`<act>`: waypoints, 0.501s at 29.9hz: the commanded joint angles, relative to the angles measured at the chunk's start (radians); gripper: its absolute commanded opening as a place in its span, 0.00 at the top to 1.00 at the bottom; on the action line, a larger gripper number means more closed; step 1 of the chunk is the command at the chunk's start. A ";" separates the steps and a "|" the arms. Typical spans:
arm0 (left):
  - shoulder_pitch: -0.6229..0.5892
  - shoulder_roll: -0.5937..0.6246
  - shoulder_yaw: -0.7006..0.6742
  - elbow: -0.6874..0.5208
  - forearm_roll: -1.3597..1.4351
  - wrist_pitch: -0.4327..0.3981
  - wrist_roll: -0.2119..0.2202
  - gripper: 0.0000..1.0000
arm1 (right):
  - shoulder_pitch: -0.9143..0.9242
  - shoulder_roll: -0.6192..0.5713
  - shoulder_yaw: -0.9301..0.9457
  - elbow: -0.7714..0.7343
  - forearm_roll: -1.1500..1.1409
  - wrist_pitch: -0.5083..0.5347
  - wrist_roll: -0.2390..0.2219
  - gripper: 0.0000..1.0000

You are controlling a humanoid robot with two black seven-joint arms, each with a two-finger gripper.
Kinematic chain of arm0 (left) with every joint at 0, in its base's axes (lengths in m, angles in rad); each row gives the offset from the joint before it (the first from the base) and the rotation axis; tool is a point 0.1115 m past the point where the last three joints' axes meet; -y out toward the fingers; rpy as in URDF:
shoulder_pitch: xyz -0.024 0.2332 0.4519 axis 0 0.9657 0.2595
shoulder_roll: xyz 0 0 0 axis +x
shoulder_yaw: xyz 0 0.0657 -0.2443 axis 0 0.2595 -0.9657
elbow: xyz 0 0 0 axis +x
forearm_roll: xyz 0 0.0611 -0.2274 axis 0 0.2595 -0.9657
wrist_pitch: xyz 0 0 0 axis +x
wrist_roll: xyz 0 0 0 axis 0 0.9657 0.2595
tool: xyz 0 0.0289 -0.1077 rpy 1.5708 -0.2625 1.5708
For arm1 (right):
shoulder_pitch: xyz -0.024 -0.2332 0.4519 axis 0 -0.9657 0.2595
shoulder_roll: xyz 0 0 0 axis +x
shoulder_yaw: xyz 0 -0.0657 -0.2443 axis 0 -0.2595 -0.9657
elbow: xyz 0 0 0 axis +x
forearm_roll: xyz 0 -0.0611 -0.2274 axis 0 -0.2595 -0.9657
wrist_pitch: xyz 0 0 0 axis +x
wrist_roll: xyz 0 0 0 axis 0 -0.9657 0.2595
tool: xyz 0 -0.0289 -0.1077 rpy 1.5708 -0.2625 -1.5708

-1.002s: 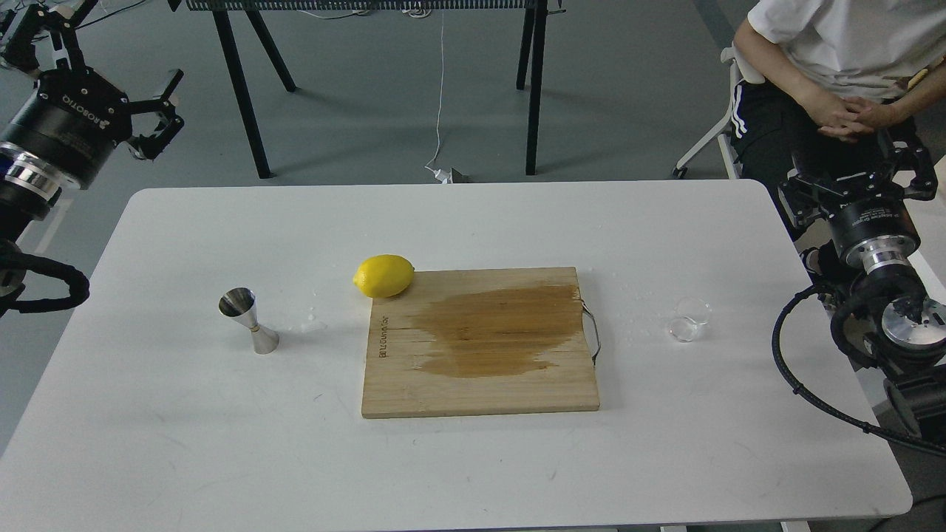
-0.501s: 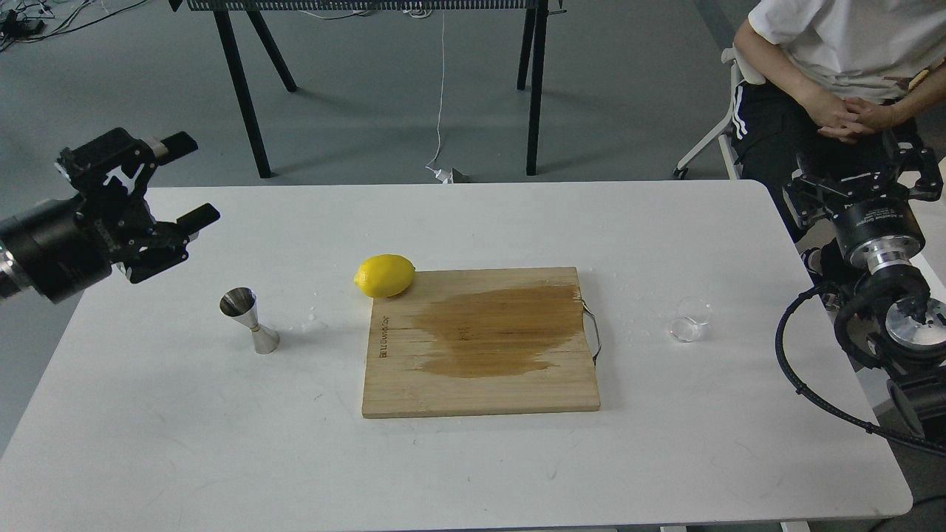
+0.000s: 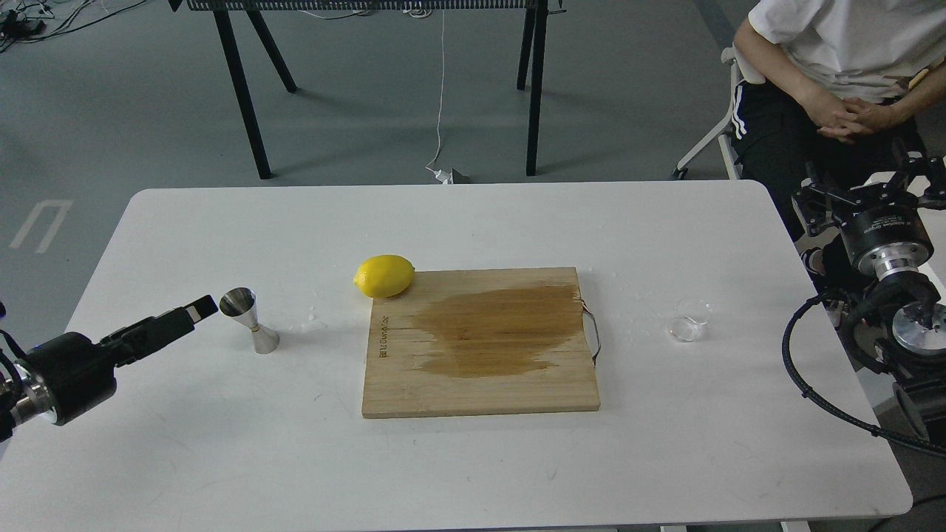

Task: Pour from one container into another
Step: 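Position the open left gripper around the metal jigger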

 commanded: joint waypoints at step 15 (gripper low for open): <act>-0.051 -0.467 0.036 0.677 0.538 0.242 0.007 0.08 | 0.002 0.006 -0.005 -0.015 -0.002 0.000 0.000 0.00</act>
